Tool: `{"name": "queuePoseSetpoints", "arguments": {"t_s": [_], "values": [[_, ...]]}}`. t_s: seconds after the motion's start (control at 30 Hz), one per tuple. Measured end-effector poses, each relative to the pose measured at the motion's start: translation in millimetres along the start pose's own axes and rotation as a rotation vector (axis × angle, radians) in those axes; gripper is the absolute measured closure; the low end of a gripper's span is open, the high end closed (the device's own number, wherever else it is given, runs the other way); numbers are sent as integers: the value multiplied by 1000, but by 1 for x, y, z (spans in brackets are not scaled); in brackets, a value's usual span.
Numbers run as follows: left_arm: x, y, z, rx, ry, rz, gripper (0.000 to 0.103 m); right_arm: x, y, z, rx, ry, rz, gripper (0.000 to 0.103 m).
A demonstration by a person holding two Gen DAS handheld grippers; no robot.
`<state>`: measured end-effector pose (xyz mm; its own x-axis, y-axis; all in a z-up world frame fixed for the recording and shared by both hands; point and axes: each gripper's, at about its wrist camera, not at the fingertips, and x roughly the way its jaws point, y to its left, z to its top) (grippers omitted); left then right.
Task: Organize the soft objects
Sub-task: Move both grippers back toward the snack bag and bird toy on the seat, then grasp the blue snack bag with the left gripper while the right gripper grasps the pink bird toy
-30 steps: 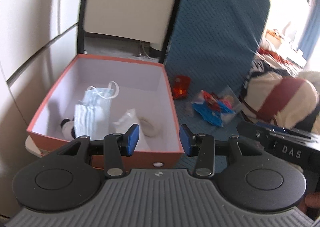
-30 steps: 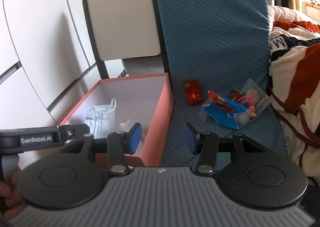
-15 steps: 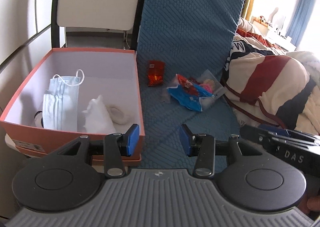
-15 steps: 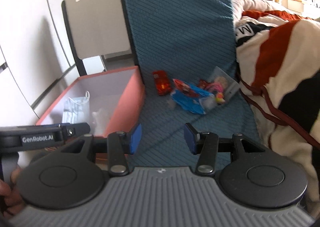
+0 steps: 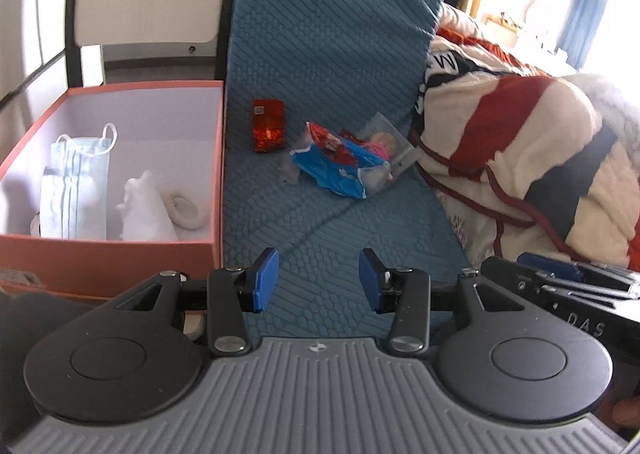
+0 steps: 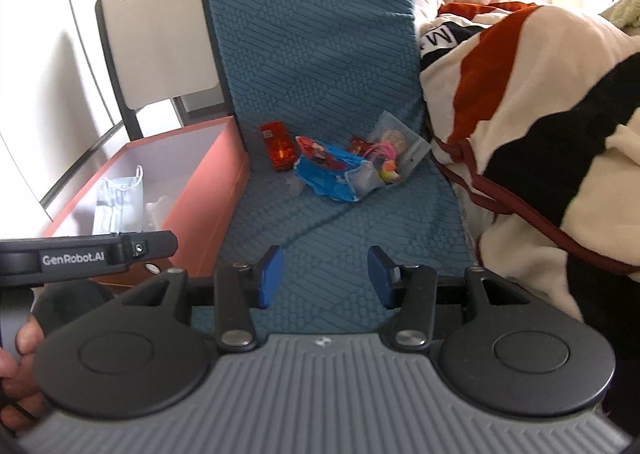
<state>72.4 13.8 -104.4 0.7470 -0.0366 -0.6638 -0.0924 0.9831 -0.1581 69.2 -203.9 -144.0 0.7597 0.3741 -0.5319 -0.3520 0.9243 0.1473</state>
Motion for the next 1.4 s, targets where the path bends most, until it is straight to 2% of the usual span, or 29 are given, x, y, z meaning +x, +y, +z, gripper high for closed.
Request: {"name": "queuePoseSetpoints", "arguments": {"t_s": [0.1,0.27,0.47,0.73,0.83,0.93,1.0,1.07,1.2,1.3,1.4], "values": [[10,-2,4,12,6,7,53,1,-11,-4,17,-8,-4,54],[35,-5,12,0,36,-17,53,15,-30,-7,57,9,-12,54],[71,-13,21,-1,63,-55,53,33,-41,-1,48,-15,-40,54],[117,-19,38,76,49,-75,53,65,-59,19,107,-46,-58,54],[135,-14,46,61,48,-83,53,77,-63,30,121,-64,-61,54],[152,-7,54,4,58,-113,53,90,-67,40,129,-70,-60,54],[161,-5,57,-12,61,-109,53,100,-67,46,120,-66,-75,54],[172,-1,59,-36,67,-144,52,109,-67,51,103,-70,-86,54],[185,1,64,-67,78,-163,52,129,-67,59,86,-71,-80,54],[190,-5,67,-42,55,-142,45,142,-74,64,101,-74,-58,54],[200,-6,72,-58,55,-166,42,153,-85,70,147,-64,-34,54]]}}
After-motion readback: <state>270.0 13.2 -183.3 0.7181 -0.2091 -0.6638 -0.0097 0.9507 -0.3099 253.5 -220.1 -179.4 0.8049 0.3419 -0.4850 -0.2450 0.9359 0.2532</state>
